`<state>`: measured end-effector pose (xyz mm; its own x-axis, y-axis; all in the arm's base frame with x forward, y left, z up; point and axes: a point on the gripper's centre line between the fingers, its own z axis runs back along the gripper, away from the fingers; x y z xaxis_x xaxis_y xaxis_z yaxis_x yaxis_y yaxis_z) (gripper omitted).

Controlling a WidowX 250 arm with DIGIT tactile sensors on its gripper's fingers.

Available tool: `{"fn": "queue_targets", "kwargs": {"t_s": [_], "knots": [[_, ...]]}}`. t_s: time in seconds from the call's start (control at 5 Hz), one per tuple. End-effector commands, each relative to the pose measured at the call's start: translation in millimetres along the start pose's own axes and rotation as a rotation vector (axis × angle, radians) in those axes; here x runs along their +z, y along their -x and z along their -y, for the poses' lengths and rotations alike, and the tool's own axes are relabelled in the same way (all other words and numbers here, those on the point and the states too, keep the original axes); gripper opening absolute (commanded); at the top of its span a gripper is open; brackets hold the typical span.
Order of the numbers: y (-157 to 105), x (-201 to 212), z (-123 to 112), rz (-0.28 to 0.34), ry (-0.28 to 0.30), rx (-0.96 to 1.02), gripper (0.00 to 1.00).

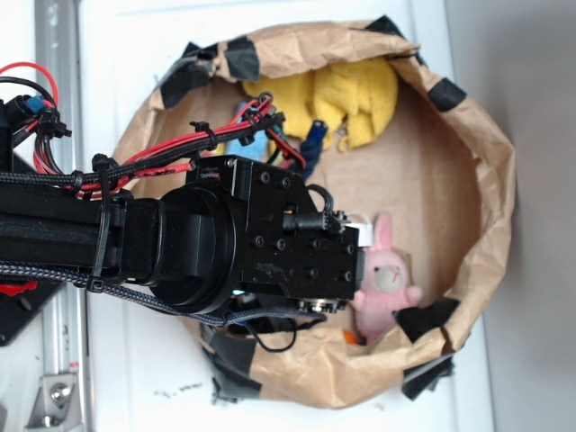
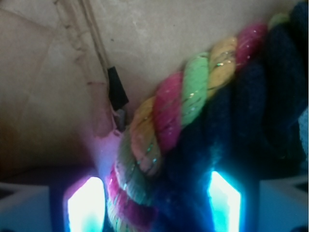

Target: Grab the blue rope.

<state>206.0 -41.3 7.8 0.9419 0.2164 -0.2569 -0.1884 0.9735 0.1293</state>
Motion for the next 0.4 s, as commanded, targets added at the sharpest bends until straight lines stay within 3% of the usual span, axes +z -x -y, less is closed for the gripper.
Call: {"fn": "queue_targets", "kwargs": {"t_s": [0.0,0.2], "knots": [[-13,87,-42,0.244,-0.002,-0.208,0.0],[-13,140,-62,0.401,0.017,-0.239,0.0]]}}
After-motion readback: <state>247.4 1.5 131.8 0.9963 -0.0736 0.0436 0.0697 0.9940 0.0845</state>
